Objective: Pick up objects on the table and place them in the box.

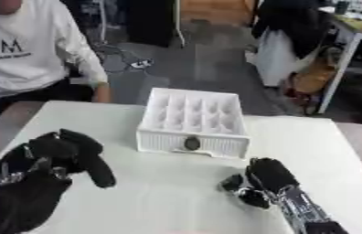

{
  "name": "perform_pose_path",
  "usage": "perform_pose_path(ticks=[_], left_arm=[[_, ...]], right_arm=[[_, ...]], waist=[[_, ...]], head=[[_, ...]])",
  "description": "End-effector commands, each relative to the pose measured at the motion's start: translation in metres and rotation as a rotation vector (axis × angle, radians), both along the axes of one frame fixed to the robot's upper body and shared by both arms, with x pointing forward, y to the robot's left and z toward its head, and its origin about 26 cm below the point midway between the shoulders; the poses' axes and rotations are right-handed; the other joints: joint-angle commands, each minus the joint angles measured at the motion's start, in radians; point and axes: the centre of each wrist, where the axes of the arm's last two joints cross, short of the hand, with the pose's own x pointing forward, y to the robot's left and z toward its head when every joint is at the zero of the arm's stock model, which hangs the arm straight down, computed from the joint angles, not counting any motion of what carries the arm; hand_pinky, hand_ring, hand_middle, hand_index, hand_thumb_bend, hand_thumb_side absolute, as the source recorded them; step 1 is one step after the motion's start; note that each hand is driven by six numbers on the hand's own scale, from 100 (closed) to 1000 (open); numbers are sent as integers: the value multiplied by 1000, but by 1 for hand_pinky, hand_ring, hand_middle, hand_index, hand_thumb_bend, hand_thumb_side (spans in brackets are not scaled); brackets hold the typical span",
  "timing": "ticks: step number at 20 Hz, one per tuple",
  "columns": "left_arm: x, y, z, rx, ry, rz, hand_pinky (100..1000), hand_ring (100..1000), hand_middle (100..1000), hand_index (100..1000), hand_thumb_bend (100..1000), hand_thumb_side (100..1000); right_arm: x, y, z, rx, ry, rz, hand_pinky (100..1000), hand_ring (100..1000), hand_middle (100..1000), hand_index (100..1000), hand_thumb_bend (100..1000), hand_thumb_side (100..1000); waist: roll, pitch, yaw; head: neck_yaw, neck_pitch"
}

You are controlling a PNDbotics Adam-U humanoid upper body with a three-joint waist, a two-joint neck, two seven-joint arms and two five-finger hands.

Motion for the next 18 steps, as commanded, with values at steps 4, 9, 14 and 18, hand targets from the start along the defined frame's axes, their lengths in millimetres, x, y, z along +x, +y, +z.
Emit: perform_pose_path(ticks=[4, 9, 14, 18], left_arm=[[-2, 3, 8, 8, -34, 11, 601, 584, 771, 846, 467, 689], [-2, 3, 9, 6, -42, 13, 601, 584, 770, 846, 468, 689], [-2, 3, 13, 6, -59, 14, 603, 585, 770, 845, 471, 687], [-2, 2, 16, 11, -74, 8, 605, 587, 770, 844, 473, 685]], right_arm=[[5, -11, 9, 89, -251, 83, 100, 100, 100, 100, 100, 799], [1, -11, -8, 252, -379, 132, 100, 100, 100, 100, 100, 802], [-1, 1, 6, 372, -485, 219, 100, 100, 100, 100, 100, 806], [-3, 12, 29, 430, -557, 296, 100, 100, 100, 100, 100, 806]], waist=[[12, -12, 0], [21, -8, 4], [26, -8, 5], [27, -9, 7]], head=[[0, -13], [3, -23], [5, -15], [5, -9]])
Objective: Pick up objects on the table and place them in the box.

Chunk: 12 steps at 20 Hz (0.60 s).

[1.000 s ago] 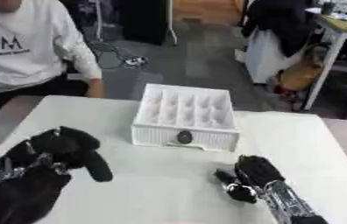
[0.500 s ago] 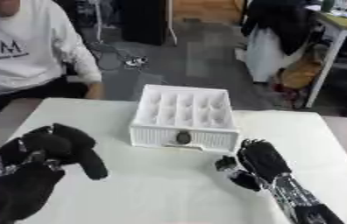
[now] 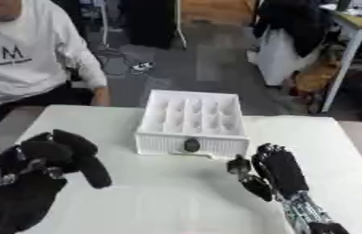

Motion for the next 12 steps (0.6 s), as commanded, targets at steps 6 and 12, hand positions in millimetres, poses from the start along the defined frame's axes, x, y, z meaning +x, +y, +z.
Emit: perform_pose_path(ticks=[6, 12], left_arm=[[-2, 2, 13, 31, -54, 0, 605, 587, 770, 844, 475, 686], [-2, 2, 12, 40, -46, 0, 603, 585, 770, 844, 476, 688]], right_arm=[[0, 22, 66, 43, -180, 125, 100, 100, 100, 100, 100, 809], [6, 29, 95, -41, -209, 143, 100, 100, 100, 100, 100, 812]], waist=[[5, -20, 7], [0, -23, 12]], head=[[6, 9], [4, 18]])
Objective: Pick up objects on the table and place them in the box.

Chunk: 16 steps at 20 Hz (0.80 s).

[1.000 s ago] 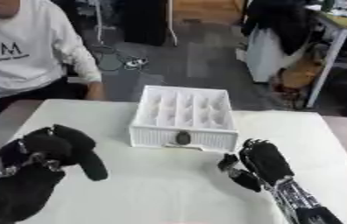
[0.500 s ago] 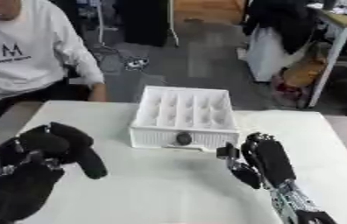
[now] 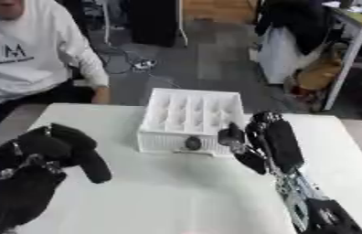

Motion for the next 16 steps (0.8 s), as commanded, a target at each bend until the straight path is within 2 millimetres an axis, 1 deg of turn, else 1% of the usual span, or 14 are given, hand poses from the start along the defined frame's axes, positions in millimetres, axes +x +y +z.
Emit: perform_pose_path(ticks=[1, 6, 12, 16], left_arm=[[-3, 1, 8, 28, -28, -1, 603, 585, 770, 844, 476, 688], [-3, 1, 7, 39, -20, -1, 601, 584, 770, 844, 477, 690], [-3, 1, 5, 49, -12, -1, 597, 582, 769, 844, 478, 692], [-3, 1, 5, 56, -9, -1, 596, 581, 769, 844, 479, 692]], right_arm=[[3, 0, 29, -47, -59, 0, 100, 100, 100, 100, 100, 813], [9, 5, 48, -115, -93, -7, 100, 100, 100, 100, 100, 816], [15, 3, 66, -176, -115, -42, 100, 100, 100, 100, 100, 822], [19, 2, 77, -224, -116, -81, 100, 100, 100, 100, 100, 824]], waist=[[1, -23, 4], [-5, -24, 13], [-13, -20, 19], [-19, -15, 27]], head=[[3, 10], [1, 24], [-4, 35], [-8, 34]])
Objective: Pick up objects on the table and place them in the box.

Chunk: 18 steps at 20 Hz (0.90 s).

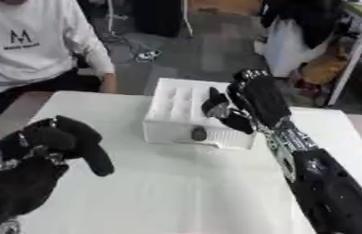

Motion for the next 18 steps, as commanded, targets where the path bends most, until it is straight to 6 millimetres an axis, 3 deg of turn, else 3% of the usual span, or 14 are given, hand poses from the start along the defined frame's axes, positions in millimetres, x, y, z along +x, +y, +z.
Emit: perform_pose_path(ticks=[1, 14, 18], left_arm=[[-3, 2, 7, 28, -21, 2, 595, 581, 769, 844, 479, 693], [-3, 1, 7, 50, -17, -5, 591, 578, 768, 845, 482, 695], [-3, 1, 7, 59, -17, -6, 589, 576, 768, 845, 484, 696]], right_arm=[[3, -7, 26, -38, -46, -44, 100, 100, 100, 100, 100, 825], [13, -18, 43, -130, -24, -239, 100, 100, 100, 100, 100, 831], [15, -26, 53, -175, -11, -317, 100, 100, 100, 100, 100, 834]], waist=[[1, -14, 6], [-31, -5, 86], [-39, -1, 87]], head=[[-9, -1], [-25, -26], [-29, -31]])
